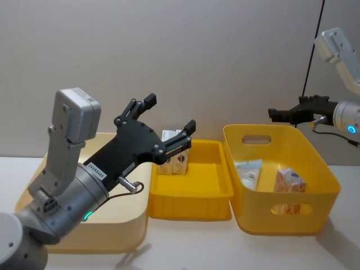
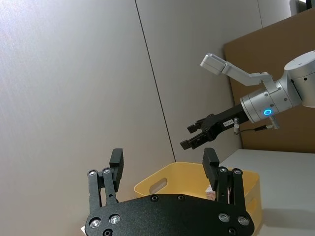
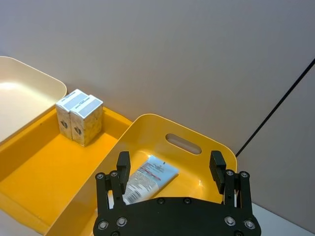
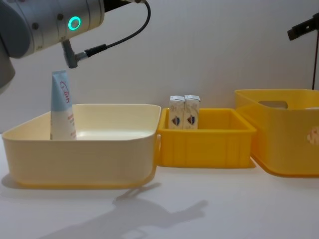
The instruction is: Bimanual collaborative sorting of washing and personal care products
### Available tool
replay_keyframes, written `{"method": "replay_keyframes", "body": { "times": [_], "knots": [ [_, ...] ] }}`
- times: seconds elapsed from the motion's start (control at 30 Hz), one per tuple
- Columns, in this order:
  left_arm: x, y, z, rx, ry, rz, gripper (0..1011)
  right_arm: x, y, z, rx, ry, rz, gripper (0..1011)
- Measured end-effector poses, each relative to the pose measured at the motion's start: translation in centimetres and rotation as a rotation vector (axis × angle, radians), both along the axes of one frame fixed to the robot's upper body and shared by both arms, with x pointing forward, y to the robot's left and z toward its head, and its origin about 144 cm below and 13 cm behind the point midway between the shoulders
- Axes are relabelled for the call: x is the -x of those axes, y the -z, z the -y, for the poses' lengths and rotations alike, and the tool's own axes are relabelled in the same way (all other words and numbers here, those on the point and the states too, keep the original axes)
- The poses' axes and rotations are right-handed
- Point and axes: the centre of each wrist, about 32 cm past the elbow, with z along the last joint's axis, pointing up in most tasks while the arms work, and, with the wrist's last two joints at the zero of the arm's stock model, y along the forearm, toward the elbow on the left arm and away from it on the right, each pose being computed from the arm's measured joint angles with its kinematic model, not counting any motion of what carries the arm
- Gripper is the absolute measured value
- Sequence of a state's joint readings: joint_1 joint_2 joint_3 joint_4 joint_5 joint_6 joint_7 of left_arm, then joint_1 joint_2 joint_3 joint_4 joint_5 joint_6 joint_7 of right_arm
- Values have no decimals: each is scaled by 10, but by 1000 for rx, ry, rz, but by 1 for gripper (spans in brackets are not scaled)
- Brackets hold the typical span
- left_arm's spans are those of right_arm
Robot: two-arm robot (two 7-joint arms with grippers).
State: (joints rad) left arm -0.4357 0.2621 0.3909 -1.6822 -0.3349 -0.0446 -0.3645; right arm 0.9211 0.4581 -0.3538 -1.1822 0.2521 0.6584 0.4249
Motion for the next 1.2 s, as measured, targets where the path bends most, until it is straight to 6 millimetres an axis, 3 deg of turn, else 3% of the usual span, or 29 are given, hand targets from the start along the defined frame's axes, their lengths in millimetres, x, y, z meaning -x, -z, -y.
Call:
{"method": "replay_keyframes", "body": {
  "times": [1.2],
  "knots": [
    [0, 0, 0, 0, 0, 0, 1003, 1, -1, 1, 5, 4, 3, 1001]
  ]
}}
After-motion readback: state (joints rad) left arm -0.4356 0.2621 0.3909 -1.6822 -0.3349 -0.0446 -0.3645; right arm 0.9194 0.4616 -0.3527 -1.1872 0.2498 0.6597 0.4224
